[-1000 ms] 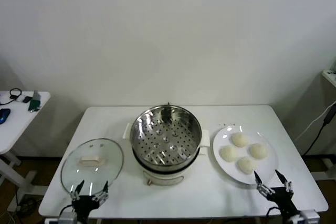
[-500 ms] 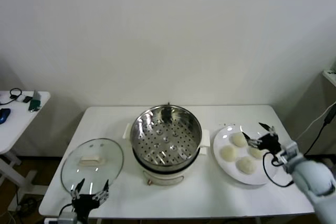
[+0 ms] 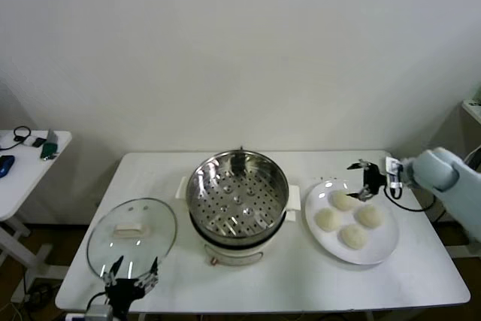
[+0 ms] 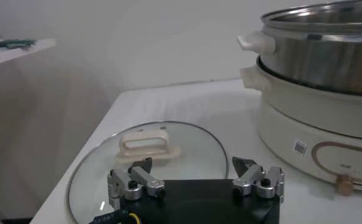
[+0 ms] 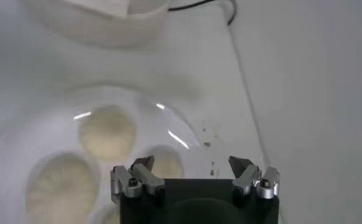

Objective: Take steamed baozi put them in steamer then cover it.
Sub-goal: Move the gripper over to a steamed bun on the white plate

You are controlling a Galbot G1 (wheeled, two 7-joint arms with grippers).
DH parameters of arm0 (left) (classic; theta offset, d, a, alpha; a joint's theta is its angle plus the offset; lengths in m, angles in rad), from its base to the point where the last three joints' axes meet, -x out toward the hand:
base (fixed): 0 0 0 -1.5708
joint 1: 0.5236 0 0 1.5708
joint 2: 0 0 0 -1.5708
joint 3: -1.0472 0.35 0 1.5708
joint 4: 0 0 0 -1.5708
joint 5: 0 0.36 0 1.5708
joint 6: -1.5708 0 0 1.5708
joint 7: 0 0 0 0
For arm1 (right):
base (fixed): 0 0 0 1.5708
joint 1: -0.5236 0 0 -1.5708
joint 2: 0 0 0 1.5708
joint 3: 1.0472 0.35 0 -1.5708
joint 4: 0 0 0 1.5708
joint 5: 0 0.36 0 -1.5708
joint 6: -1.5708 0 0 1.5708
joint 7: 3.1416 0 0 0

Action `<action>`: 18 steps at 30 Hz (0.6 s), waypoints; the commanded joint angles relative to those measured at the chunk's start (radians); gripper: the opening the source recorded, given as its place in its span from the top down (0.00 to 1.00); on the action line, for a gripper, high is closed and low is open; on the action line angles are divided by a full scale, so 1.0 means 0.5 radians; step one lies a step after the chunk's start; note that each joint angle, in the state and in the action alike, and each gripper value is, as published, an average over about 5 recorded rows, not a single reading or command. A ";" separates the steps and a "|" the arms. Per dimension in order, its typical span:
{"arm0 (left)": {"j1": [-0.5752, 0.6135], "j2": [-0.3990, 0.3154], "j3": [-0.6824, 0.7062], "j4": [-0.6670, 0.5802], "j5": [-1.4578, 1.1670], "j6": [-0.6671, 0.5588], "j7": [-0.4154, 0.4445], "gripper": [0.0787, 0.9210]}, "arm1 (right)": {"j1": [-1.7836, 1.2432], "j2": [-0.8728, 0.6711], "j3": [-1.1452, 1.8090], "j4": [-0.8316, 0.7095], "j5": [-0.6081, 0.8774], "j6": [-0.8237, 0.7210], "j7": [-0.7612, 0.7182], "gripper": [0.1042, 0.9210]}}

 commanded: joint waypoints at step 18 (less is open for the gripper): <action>0.039 -0.021 -0.053 -0.039 0.008 -0.001 -0.002 0.12 | 0.227 0.549 -0.473 -0.649 0.036 -0.011 -0.248 0.12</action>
